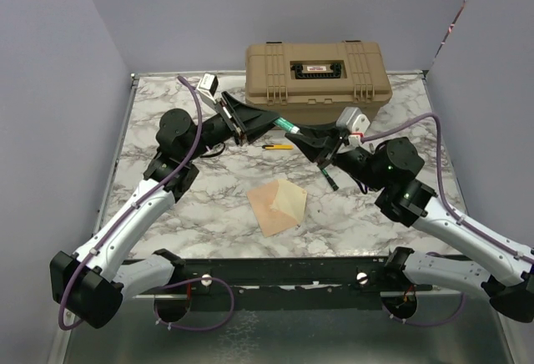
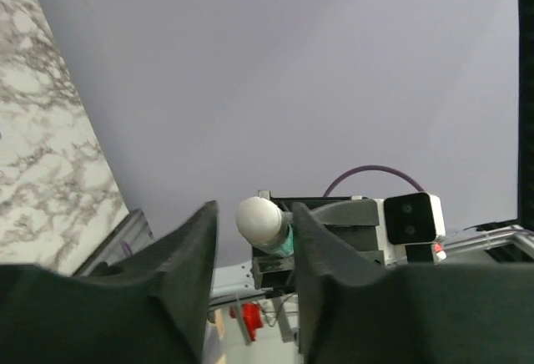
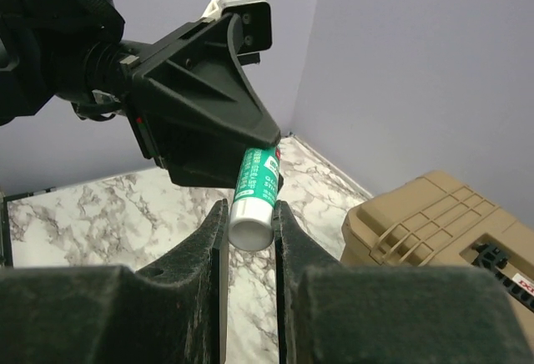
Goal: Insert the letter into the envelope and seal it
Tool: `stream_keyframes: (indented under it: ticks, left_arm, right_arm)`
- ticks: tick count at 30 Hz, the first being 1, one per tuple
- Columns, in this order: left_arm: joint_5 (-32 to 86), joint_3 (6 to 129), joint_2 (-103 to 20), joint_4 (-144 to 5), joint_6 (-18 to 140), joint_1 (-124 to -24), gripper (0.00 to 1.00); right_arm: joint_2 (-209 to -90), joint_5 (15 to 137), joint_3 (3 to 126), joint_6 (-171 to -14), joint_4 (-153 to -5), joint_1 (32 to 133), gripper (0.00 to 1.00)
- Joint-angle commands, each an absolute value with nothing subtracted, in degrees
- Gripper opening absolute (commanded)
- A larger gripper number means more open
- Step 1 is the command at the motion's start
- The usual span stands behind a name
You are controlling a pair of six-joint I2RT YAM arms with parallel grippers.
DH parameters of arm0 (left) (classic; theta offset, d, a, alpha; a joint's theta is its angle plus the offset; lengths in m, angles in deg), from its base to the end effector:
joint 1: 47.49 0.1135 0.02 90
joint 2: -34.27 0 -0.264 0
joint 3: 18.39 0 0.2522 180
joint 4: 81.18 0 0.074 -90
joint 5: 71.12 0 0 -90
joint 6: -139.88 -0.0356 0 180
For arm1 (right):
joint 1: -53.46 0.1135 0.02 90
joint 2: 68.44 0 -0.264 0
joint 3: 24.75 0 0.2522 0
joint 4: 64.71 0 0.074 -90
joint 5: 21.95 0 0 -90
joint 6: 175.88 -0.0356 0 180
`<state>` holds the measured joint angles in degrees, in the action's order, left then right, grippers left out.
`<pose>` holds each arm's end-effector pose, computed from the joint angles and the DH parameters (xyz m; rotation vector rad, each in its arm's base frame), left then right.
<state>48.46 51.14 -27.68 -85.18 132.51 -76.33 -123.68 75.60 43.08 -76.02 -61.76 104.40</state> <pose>0.2094 -0.1353 0.4008 -0.2672 1.6943 -1.8956 0.1356 0.1745 0.4146 -0.7723 1.0882 0.6960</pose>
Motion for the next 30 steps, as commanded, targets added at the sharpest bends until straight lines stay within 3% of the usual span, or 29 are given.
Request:
stream_keyframes:
  ticks: [1,4,6,10,14,19,25,30]
  left_arm:
    - [51.5,52.2,-27.4,-83.3,131.1,-76.2,0.30]
    - [51.7,52.4,-27.4,-83.1,130.8,-76.2,0.12]
    - [51.8,52.7,-27.6,-82.9,130.6,-76.3,0.00]
    - [51.8,53.2,-28.4,-83.0,132.1,-76.5,0.00]
    - [51.7,52.8,-28.9,-85.0,135.3,-76.4,0.00]
    - [52.1,52.4,-29.4,-89.2,139.5,-76.6,0.00]
    - [52.3,51.7,-29.7,-91.7,141.7,-76.5,0.00]
    - [51.9,51.0,-29.7,-92.1,141.8,-76.5,0.00]
  right_arm:
    - [-124.7,72.7,42.5,-77.1,-61.2,104.6,0.01]
    - [-124.9,72.0,42.1,-76.8,-59.9,104.6,0.02]
    - [-125.1,72.7,41.7,-76.2,-58.5,104.5,0.10]
    - [-127.2,75.4,41.6,-75.5,-54.7,104.5,0.43]
    - [-130.2,76.2,40.7,-75.5,-48.0,104.6,0.55]
    - [-132.1,76.4,39.0,-75.6,-41.1,104.5,0.57]
    - [-131.4,75.1,36.1,-75.5,-34.9,104.6,0.49]
    - [-130.3,75.6,35.5,-75.3,-34.3,104.6,0.58]
